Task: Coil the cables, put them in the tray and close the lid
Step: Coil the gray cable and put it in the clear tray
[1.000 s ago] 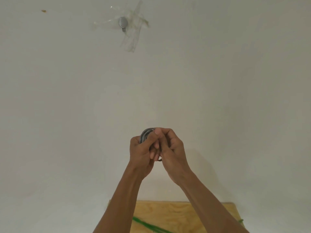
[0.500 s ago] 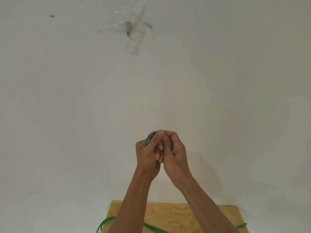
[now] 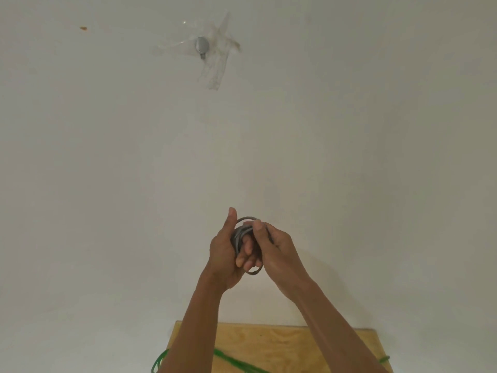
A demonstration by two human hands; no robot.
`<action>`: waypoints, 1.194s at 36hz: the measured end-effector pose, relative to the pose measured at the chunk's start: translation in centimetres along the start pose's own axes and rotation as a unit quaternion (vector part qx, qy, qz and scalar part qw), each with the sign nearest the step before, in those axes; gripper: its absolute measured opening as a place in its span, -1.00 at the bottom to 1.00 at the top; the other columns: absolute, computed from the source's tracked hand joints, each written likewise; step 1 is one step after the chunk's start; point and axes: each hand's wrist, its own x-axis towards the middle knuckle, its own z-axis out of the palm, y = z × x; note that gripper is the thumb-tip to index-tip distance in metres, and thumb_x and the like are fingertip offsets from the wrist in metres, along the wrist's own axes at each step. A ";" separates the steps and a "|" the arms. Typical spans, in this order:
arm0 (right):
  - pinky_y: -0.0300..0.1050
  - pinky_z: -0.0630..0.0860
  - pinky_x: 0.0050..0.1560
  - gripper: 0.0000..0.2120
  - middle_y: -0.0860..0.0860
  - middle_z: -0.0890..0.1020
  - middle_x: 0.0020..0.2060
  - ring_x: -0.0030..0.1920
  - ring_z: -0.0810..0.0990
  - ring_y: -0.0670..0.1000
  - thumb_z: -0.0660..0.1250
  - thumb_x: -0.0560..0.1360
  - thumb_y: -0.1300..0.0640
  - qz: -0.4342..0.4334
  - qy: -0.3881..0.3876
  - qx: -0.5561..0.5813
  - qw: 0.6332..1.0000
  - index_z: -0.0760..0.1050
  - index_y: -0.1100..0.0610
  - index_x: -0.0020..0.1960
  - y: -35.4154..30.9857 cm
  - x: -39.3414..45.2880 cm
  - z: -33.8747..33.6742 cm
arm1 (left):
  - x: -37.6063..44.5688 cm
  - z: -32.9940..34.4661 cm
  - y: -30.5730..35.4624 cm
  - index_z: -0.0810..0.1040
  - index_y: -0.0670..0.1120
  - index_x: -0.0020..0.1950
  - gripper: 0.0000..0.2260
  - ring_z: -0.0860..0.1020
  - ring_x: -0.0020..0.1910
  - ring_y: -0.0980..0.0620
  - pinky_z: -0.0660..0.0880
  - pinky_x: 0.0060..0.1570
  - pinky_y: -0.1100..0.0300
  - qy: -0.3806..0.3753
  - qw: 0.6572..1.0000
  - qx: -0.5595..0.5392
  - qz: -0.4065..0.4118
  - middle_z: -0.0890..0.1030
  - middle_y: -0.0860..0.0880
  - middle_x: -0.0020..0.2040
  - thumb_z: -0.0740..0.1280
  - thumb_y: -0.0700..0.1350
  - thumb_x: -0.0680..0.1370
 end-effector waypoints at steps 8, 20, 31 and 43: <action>-0.14 0.58 -0.28 -0.60 0.10 0.66 -0.38 -0.40 0.66 0.06 0.11 0.66 -0.14 -0.007 0.025 -0.123 0.992 0.42 0.16 -0.13 0.8 0.6 0.3 | -0.2 0.1 0.2 0.37 -0.20 -0.53 -0.32 0.28 -0.70 -0.01 0.33 -0.53 0.23 0.044 0.995 0.085 0.027 0.26 -0.07 -0.70 0.10 0.30 0.57; -0.23 0.49 -0.34 -0.67 -0.07 0.54 -0.46 -0.44 0.52 -0.09 0.12 0.66 -0.09 -0.068 0.078 -0.111 0.988 0.41 0.13 -0.13 1.4 0.9 1.0 | 0.1 2.0 -0.6 0.34 -0.17 -0.55 -0.40 0.25 -0.66 -0.02 0.26 -0.54 0.23 0.183 0.976 0.033 0.117 0.26 -0.08 -0.65 0.36 0.32 0.35; -0.12 0.60 -0.25 -0.64 -0.07 0.65 -0.16 -0.18 0.65 -0.05 0.08 0.62 -0.21 -0.071 0.105 -0.125 0.984 0.53 -0.01 0.06 2.1 1.6 0.7 | -0.1 3.7 -0.9 0.25 -0.31 -0.43 -0.38 0.23 -0.53 0.03 0.32 -0.53 0.21 0.302 0.923 0.106 0.214 0.22 -0.05 -0.50 0.47 0.13 0.44; -0.04 0.63 -0.10 -0.77 -0.13 0.63 -0.12 -0.15 0.61 -0.11 0.13 0.67 -0.06 -0.097 0.148 -0.193 0.965 0.54 -0.02 0.04 2.3 2.0 -0.8 | -0.3 0.7 -0.4 0.57 -0.11 -0.14 -0.60 0.61 -0.35 0.11 0.59 -0.30 0.12 0.170 0.896 0.367 0.185 0.62 0.02 -0.33 0.25 0.23 0.54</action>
